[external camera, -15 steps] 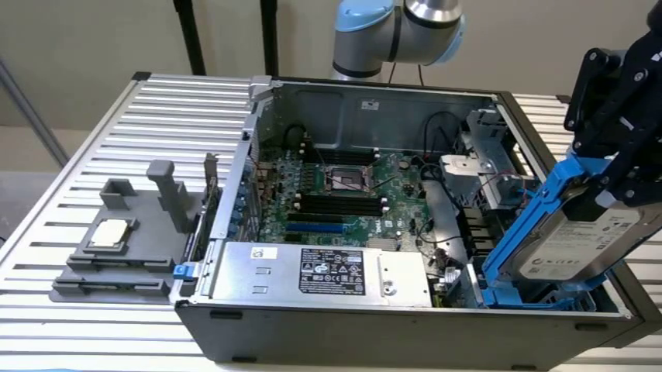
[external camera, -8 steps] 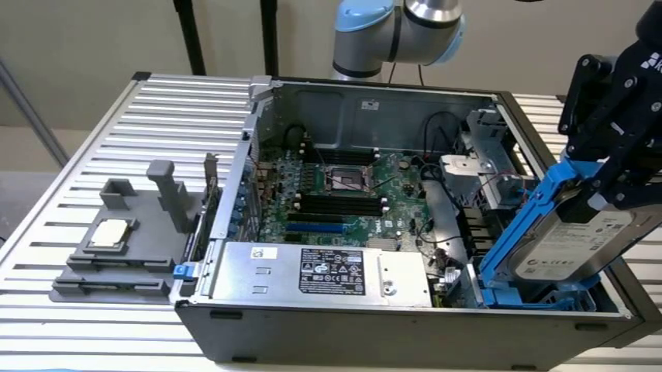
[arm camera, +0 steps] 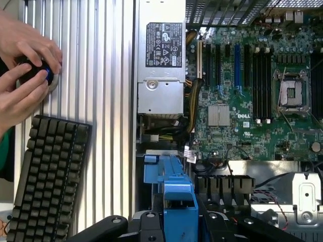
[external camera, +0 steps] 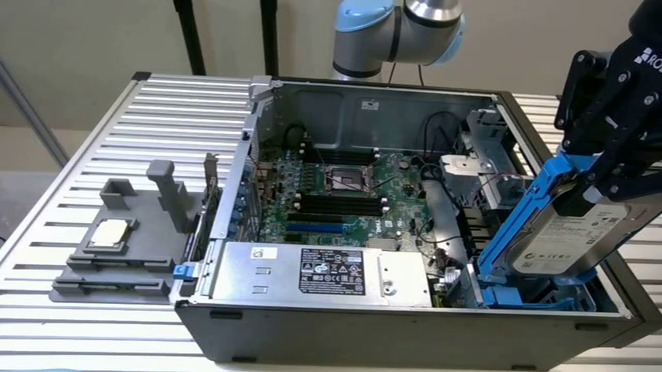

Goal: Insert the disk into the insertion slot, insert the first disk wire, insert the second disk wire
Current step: 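Insert the disk into the insertion slot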

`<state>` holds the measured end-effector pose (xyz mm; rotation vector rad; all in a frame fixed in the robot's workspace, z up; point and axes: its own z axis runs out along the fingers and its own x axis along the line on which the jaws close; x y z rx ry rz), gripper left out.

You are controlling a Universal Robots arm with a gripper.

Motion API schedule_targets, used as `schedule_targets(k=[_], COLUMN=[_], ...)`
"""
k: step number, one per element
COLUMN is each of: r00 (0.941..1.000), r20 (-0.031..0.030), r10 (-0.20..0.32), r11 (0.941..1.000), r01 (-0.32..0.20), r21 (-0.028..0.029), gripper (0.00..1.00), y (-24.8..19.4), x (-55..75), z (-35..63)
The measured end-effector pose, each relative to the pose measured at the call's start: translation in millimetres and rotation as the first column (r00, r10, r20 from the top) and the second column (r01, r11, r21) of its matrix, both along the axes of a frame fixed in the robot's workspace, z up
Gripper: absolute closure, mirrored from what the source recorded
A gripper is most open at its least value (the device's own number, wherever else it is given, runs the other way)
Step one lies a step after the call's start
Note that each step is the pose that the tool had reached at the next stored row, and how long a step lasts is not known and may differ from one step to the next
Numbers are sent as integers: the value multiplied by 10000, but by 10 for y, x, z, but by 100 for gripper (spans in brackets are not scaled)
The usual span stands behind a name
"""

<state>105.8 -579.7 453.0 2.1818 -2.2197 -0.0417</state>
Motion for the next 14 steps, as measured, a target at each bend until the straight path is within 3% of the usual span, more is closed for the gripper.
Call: schedule_targets(k=[9, 12, 14], r00=[9999, 9998, 9998], r20=[1, 1, 4], r10=[128, 177, 217], r11=[9999, 9998, 9996], r01=[-128, -177, -217], r21=[21, 96, 205], gripper=[67, 67, 67], y=[5, 4, 5], x=[21, 22, 22], z=[-66, -81, -84])
